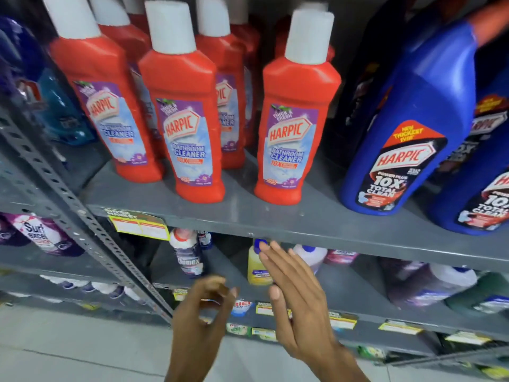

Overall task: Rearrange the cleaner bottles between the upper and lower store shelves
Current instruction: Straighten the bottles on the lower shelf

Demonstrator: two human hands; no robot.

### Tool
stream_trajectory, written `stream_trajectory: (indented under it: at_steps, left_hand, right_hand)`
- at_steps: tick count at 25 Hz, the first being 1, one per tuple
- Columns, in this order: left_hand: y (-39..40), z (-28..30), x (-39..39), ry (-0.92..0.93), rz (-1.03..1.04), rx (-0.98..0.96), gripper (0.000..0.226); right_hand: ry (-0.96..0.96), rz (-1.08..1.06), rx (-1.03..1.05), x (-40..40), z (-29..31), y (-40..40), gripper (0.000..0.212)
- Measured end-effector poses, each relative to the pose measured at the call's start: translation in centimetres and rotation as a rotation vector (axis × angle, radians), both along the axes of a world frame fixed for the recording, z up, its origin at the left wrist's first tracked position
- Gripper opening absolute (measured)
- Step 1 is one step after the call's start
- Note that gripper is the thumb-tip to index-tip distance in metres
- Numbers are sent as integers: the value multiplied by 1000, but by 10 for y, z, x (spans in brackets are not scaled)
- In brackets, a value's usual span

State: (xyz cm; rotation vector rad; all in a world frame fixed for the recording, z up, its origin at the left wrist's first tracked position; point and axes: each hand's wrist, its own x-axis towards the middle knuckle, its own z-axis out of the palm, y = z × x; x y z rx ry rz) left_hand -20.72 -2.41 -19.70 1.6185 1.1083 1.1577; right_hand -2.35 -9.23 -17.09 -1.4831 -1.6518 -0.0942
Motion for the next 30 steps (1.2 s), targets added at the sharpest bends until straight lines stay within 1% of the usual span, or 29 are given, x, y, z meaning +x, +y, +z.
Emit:
stream_trajectory:
  at_steps: [3,5,7,11,13,15,17,18,21,24,27,30]
  left_hand:
    - [-13,-33,35,130,-126,-131,28]
    - [-16,-44,69,135,-182,-202,42]
    - [-19,-53,105,115,-199,-273,49]
    - [-22,-73,166,134,-195,-298,51]
    - [-20,-83,183,189,-126,-283,53]
    - [-15,-94,192,273,-42,-265,55]
    - [-4,-104,193,398,-13,-226,57]
    - [2,-109,193,433,-42,-222,54]
    - [12,-120,193,389,-183,-251,42]
    - [14,-117,206,369,-323,-292,43]
    - [9,-112,225,309,-431,-388,36]
    - [3,-111,240,288,-496,-409,43]
  right_hand:
    - [137,-107,-81,24,-52,-32,45]
    - [218,-226,-190,52,-86,-52,46]
    - [264,-340,-311,83,-118,-70,50]
    - [218,-509,-531,138,-168,-93,68]
    - [175,-554,-599,159,-183,-96,80]
    - [165,-572,-667,181,-196,-99,82]
    - [129,-557,-746,197,-209,-103,73]
    - [104,-544,-781,203,-214,-105,69]
    - [46,-518,-826,211,-224,-112,68]
    - [32,-524,-829,211,-223,-112,68]
    - [-8,-519,-832,211,-225,-114,71]
    - [3,-503,-836,213,-227,-115,70]
